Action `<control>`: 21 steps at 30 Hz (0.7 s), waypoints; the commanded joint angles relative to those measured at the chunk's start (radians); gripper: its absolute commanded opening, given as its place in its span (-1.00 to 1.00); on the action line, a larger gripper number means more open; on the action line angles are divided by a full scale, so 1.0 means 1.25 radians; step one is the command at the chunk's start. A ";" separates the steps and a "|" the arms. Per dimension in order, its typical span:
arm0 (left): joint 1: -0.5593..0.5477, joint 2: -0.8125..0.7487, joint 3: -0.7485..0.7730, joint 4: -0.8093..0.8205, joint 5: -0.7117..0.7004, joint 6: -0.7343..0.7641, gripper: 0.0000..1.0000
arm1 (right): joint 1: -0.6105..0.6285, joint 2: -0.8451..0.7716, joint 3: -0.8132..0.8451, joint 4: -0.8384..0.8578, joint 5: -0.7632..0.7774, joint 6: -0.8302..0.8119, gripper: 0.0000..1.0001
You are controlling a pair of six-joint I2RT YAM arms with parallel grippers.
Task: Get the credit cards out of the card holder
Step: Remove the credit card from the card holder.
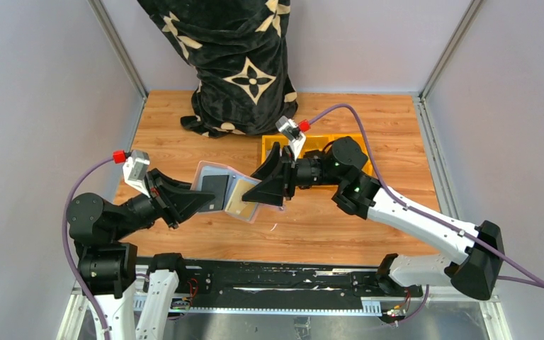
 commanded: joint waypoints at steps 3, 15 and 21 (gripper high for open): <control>0.000 -0.007 -0.042 0.084 0.049 -0.107 -0.49 | 0.012 0.034 0.034 0.042 -0.064 0.029 -0.63; -0.001 0.010 -0.108 0.156 0.157 -0.232 -0.11 | 0.013 0.026 0.064 0.005 -0.171 0.000 -1.00; 0.000 0.004 -0.105 0.158 0.172 -0.238 -0.63 | 0.008 0.043 0.080 -0.054 -0.188 -0.032 -0.73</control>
